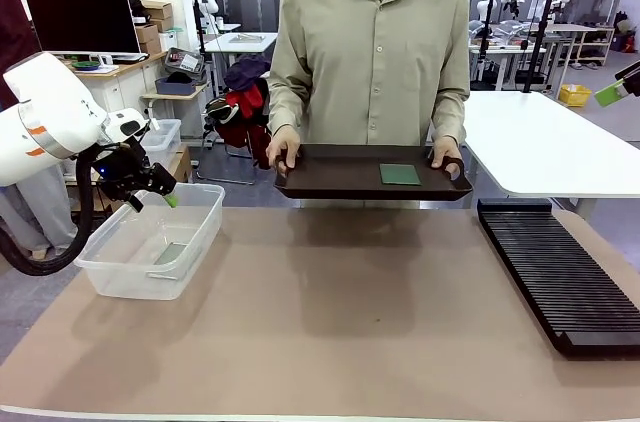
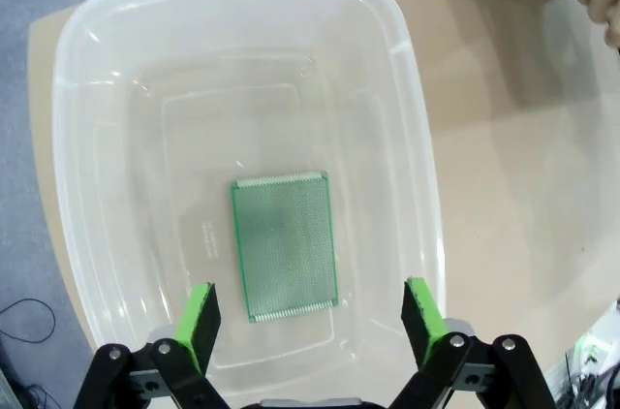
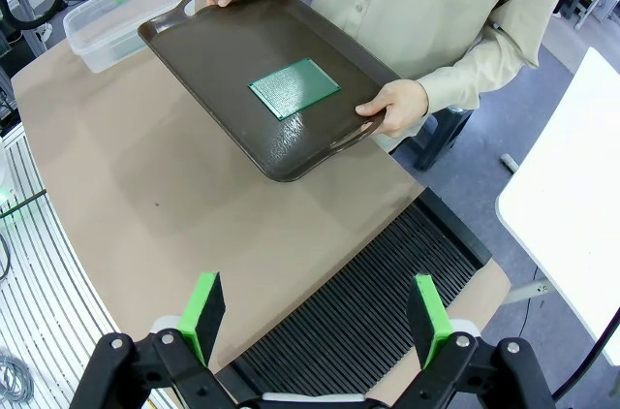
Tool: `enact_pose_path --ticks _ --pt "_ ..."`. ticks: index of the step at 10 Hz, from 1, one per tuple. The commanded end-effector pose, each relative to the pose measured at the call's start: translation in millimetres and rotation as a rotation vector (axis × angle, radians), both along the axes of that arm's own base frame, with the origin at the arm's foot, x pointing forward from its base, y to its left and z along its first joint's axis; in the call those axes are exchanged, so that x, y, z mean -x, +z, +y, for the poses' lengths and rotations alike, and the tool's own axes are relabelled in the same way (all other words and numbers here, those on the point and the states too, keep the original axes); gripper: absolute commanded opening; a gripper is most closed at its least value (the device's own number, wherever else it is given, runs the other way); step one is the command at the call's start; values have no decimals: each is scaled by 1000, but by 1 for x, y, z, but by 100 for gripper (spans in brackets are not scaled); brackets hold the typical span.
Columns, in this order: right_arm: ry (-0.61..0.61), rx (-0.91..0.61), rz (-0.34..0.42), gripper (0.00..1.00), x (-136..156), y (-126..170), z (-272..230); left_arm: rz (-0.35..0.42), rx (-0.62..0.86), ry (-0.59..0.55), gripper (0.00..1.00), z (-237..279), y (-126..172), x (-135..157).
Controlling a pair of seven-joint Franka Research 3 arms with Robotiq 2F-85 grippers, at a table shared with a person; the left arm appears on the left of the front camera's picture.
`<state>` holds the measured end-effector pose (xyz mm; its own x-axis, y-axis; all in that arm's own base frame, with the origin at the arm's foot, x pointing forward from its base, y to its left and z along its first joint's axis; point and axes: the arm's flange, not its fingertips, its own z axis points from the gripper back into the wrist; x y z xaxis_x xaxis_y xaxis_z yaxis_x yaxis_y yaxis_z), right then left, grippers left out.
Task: Sort PCBs into racks and boxes based on the side picked up.
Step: Pick up the Blank PCB handed by the Human.
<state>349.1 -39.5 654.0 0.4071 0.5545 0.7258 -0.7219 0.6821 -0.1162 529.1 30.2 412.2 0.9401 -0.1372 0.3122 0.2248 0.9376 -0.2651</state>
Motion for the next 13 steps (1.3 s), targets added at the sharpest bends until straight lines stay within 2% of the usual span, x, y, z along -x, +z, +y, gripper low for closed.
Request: enact_pose_path --ticks 1,2,3,4,5,7,9,11,13 --pt "10 -8 3 100 0 -1 1 42 46 -179 100 19 16 -6" --pt "10 -8 3 100 0 -1 1 83 80 -287 100 24 29 -8" --pt "10 -8 3 100 0 -1 1 78 90 -363 100 26 43 -10" --pt "10 -8 3 100 0 -1 1 40 81 -415 100 26 60 -8" --pt "10 -8 3 100 0 -1 1 -30 84 -473 100 18 77 -6" --pt "10 -8 3 100 0 -1 1 -248 31 -544 100 1 112 -7" --pt "10 -8 3 100 0 -1 1 -420 -3 -639 100 -19 141 -1" --pt "10 -8 3 100 0 -1 1 -511 -57 -750 100 -35 165 11" --pt "10 -8 3 100 0 -1 1 -542 -67 -839 100 -43 185 19"
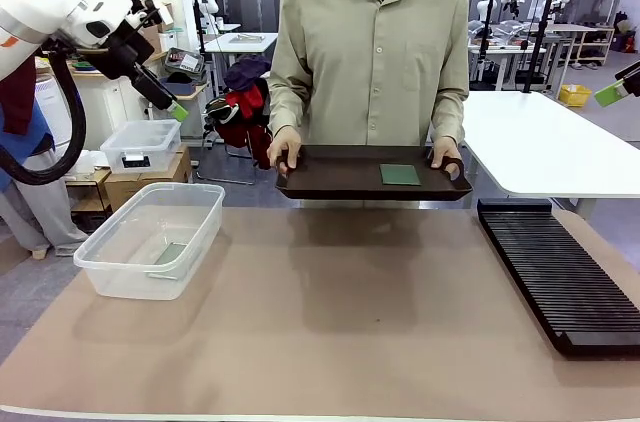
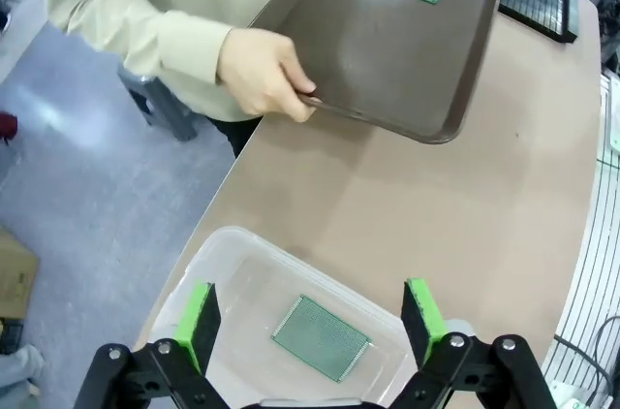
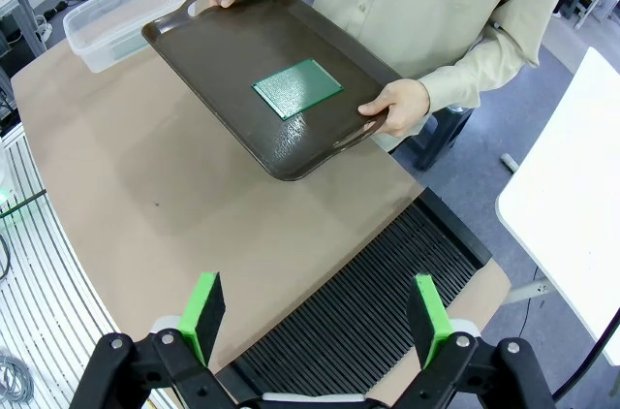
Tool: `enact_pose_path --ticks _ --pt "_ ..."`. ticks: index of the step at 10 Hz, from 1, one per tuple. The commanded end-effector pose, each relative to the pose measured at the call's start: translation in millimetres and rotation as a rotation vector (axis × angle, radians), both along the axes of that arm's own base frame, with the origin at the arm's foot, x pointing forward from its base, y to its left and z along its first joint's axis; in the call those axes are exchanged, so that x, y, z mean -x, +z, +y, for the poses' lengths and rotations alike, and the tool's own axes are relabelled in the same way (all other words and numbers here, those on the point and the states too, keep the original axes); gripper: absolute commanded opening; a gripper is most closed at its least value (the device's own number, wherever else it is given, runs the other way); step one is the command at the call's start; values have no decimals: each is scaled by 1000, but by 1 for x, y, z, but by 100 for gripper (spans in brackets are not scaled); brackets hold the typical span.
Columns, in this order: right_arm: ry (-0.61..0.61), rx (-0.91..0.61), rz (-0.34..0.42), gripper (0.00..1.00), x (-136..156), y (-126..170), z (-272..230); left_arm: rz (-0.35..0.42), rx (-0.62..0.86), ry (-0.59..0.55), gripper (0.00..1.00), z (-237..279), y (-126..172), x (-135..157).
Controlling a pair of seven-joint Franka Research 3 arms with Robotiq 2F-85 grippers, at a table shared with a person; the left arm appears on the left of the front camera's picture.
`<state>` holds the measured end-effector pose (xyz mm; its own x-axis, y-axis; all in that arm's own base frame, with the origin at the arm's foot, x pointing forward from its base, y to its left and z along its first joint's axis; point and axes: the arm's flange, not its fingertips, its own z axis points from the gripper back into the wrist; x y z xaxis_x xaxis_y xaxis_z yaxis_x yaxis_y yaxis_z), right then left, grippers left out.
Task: Sort PCBs into racks and boxes based on the side picked up.
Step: Pick up the Blank PCB handed by the Human.
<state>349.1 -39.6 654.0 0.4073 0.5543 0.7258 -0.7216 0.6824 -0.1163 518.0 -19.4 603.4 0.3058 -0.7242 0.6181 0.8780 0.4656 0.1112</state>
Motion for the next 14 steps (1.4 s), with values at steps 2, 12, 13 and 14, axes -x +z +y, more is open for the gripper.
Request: enact_pose_path --ticks 2,12,13,14 --pt "10 -8 3 100 0 -1 1 -26 23 -101 100 1 8 15" --pt "10 -8 3 100 0 -1 1 12 57 -18 100 -8 29 21" --pt "10 -8 3 100 0 -1 1 23 61 -41 100 -13 33 25" --pt "10 -8 3 100 0 -1 1 28 69 -51 100 -15 39 29"
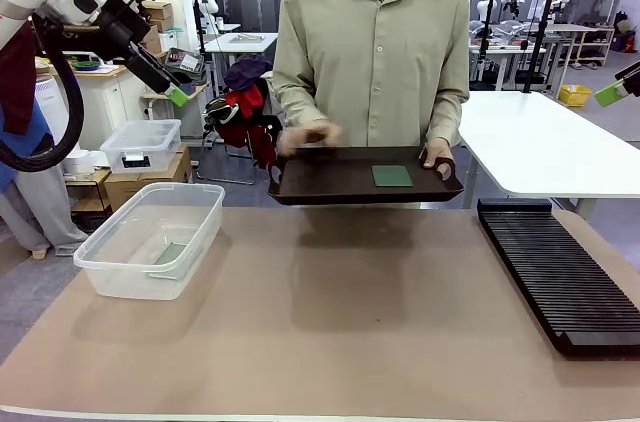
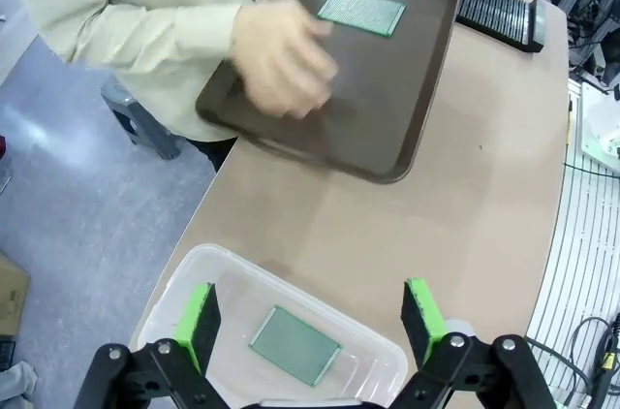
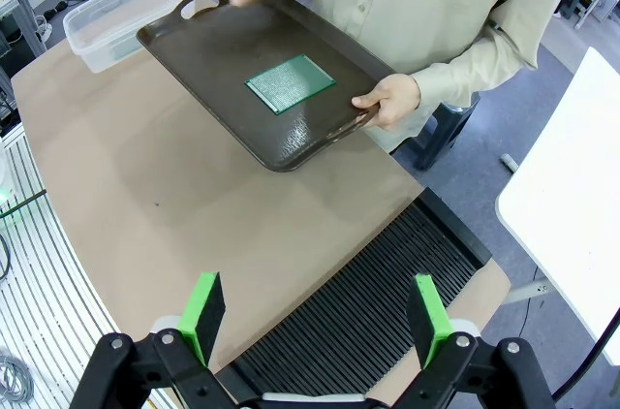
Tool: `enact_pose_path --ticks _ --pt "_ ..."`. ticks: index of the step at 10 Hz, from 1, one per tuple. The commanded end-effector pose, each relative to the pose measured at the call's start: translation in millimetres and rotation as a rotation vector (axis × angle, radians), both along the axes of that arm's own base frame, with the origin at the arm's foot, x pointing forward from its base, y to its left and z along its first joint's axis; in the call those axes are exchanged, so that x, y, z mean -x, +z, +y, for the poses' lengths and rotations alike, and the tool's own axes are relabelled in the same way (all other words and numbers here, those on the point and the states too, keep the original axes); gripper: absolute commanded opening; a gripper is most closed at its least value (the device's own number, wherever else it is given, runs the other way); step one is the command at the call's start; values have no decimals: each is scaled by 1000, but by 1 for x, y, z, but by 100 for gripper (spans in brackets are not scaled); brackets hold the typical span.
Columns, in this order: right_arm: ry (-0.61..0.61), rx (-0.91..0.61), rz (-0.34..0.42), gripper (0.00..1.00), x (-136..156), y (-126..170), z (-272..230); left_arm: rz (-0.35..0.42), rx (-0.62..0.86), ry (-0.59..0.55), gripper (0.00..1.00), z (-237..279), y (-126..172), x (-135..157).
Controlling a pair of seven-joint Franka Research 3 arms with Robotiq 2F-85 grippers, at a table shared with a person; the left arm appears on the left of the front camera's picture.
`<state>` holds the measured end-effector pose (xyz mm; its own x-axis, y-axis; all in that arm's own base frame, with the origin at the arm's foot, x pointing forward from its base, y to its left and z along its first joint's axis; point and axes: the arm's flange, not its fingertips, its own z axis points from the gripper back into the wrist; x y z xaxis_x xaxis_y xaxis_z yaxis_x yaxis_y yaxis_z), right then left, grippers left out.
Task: Sort PCBs into racks and boxes based on the side picked up.
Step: Pick up the Blank PCB handed by the Human.
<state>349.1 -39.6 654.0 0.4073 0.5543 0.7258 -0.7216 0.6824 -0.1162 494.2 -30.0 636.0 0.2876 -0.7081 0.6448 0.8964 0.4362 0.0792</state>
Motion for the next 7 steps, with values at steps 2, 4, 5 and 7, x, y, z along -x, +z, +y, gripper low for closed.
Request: enact_pose_path --ticks 2,4,5,7 --pt "10 -8 3 100 0 -1 1 16 38 -16 100 -10 17 16" --pt "10 -8 3 100 0 -1 1 20 32 -27 100 -11 24 25" --pt "10 -8 3 100 0 -1 1 8 37 -23 100 -13 27 28" --pt "10 -8 3 100 0 -1 1 -23 27 -36 100 -10 31 29"
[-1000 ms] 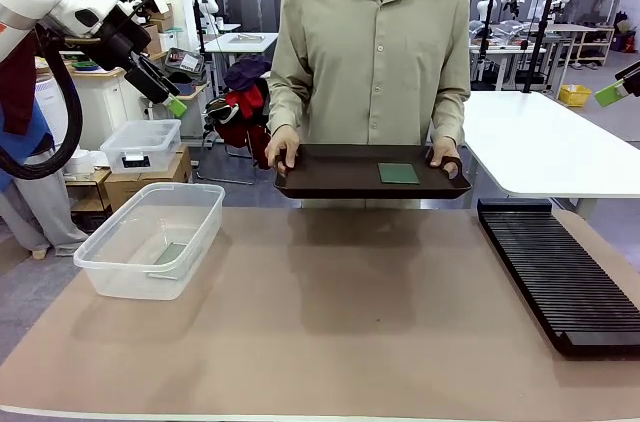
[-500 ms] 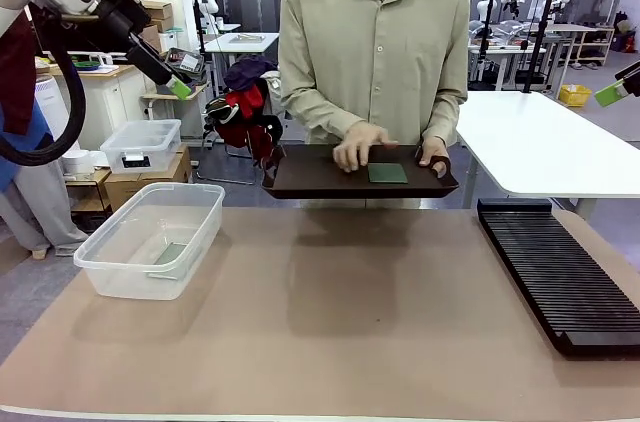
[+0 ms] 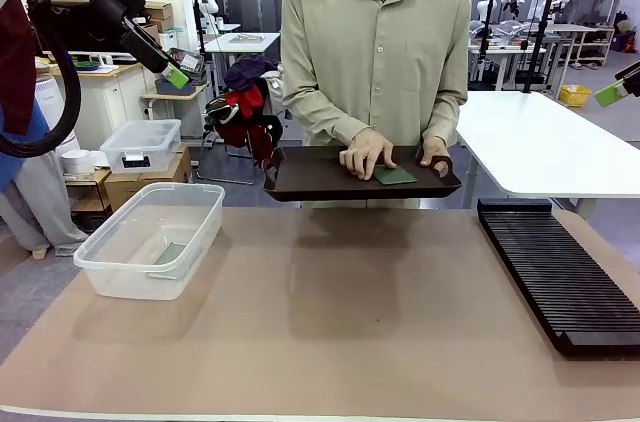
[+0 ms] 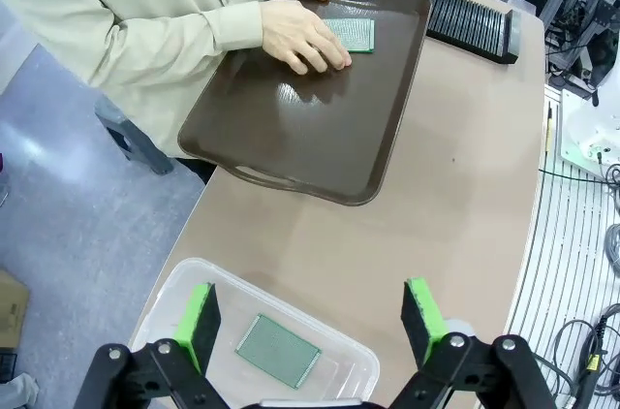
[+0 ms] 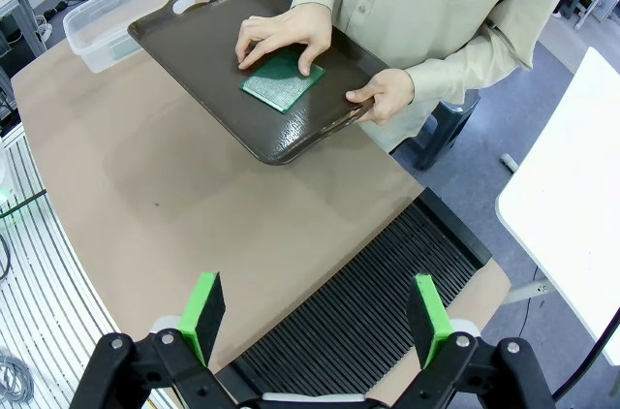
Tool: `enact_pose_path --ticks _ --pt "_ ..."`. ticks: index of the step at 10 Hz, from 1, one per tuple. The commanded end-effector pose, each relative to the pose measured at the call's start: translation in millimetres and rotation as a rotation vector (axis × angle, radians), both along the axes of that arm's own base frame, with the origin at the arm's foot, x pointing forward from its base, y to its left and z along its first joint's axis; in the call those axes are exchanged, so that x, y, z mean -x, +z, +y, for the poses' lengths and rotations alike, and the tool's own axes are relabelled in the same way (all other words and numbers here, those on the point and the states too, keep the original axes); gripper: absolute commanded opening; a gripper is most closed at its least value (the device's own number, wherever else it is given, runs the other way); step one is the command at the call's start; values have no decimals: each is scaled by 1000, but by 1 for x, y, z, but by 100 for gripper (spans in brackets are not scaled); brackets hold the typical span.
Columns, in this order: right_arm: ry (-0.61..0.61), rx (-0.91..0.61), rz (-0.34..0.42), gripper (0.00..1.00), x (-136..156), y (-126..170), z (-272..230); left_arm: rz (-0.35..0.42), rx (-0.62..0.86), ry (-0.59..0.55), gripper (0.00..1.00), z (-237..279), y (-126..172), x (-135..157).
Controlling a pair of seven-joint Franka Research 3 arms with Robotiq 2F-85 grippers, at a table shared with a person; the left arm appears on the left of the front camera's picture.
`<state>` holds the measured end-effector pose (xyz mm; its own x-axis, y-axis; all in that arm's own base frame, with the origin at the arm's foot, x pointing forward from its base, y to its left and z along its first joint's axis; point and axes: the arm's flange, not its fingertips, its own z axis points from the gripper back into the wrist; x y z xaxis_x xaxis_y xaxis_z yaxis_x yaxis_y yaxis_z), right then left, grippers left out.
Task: Sort PCBs into racks and boxes based on the side picked up.
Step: Pick up the Blank PCB handed by the Human.
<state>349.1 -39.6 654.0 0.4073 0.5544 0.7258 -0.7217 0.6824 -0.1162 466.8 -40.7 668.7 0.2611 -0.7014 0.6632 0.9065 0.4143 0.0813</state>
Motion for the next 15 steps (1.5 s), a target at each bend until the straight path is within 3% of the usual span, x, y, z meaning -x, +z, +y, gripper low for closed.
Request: enact_pose_path --ticks 1,15 --pt "10 -8 3 100 0 -1 1 7 0 1 100 -1 -2 -2" --pt "10 -8 3 100 0 -1 1 7 0 1 100 -1 -2 -2"
